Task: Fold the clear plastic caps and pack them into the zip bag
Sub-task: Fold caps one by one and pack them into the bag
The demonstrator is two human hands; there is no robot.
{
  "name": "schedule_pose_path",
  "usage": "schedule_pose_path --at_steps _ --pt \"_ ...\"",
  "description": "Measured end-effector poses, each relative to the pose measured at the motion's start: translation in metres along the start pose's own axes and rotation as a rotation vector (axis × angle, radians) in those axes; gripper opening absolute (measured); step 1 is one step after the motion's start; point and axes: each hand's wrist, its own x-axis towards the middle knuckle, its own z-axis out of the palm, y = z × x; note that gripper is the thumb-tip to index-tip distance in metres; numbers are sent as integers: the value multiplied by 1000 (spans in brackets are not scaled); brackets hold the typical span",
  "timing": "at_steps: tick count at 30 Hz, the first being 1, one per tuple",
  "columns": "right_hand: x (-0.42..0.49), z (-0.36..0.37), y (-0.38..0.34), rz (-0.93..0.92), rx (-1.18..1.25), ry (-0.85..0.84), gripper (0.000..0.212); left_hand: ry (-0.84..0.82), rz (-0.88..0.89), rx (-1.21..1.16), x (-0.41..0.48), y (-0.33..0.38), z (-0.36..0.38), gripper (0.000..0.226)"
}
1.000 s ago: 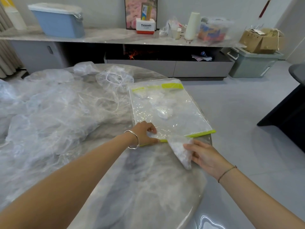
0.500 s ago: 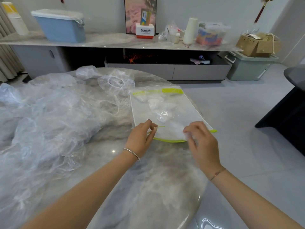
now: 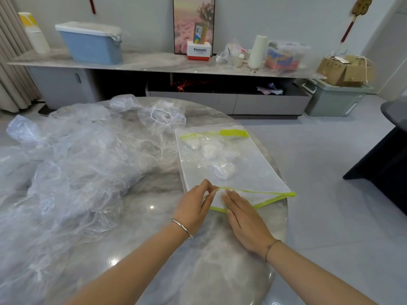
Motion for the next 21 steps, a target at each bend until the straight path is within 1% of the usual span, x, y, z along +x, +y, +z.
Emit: schedule_pose_path --at_steps 2,3,4,6,7,8,9,10,11,13,15,16,19,20,21 --pt "18 -3 -1 -54 -17 -11 63 -14 25 -7 0 0 0 22" --pt "32 -4 2 -53 -14 -26 59 -17 40 1 1 0 -1 25" --pt "47 -3 5 -31 -44 -76 64 -17 57 10 1 0 -1 26" --pt "74 1 12 -3 -156 -140 101 -4 80 14 0 0 -1 25" --pt "86 1 12 9 -222 -183 108 4 84 11 0 -1 -2 26" --pt "97 2 13 70 -215 -196 95 10 90 9 1 -2 -3 27" --pt "105 2 12 114 -215 -207 73 15 100 13 2 -3 -4 28" --pt "110 2 12 114 -217 -222 61 21 110 18 3 -3 -5 29" --pt "110 3 12 92 -234 -225 58 26 109 15 5 -4 -6 28" --pt "94 1 13 7 -186 -222 58 25 63 -14 9 -8 -8 28" --pt "63 -6 9 -58 -11 -199 59 12 10 -38 8 -11 -7 26" --pt "42 -11 7 -63 39 -210 60 -1 -4 -31 8 -10 -6 26" --pt "-19 -27 3 -21 61 -238 88 -79 -30 74 5 -6 -5 42" --pt "-33 -32 2 -18 65 -223 90 -113 -44 111 3 -5 -8 48" --pt "-42 -38 -1 -30 62 -215 84 -132 -51 153 2 -6 -12 53"
